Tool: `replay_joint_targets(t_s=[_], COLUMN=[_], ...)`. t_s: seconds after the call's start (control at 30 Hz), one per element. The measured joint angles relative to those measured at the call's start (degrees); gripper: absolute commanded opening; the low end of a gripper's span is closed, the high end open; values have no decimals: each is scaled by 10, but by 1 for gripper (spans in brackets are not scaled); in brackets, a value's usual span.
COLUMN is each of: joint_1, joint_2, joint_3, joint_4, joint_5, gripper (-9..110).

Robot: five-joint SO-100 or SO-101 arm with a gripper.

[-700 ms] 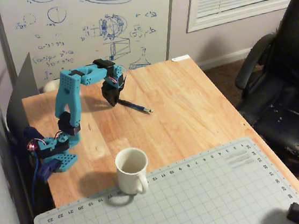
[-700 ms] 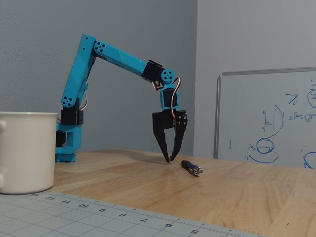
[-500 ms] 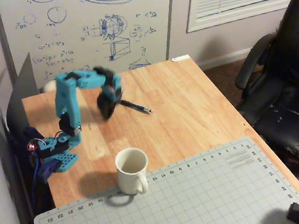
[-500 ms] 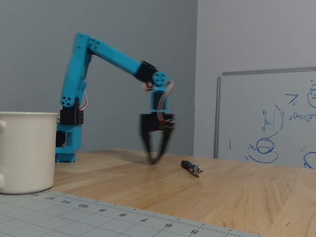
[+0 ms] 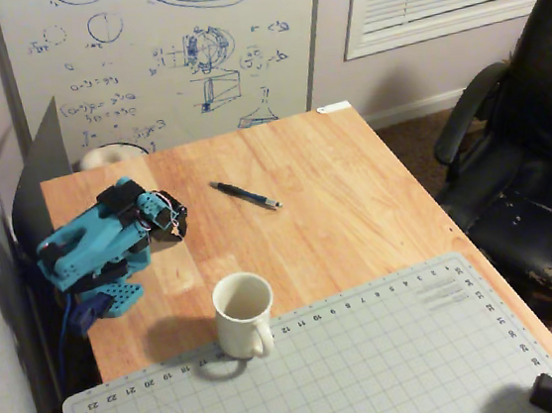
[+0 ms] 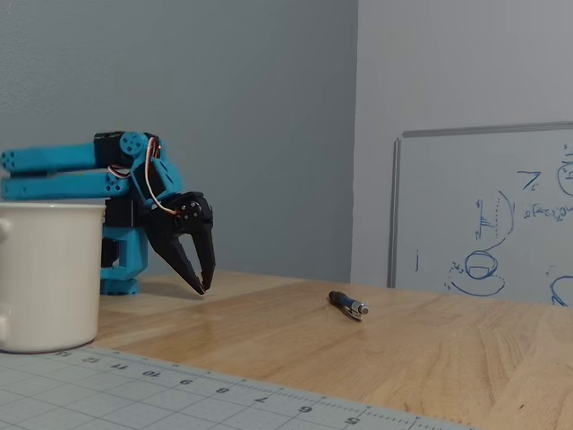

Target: Touch the pen.

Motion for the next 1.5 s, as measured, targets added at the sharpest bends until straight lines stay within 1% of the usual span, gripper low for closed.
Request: replay_joint_targets(t_s=[0.77, 0.87, 1.03, 1.5], joint_1=[5, 5, 5, 4], joint_2=[15, -5, -126, -642], joint_3=[1, -33, -156, -577], joint_4=[1, 1, 1, -6], joint_5=[0, 0, 0, 2], gripper=[1, 1, 1, 1])
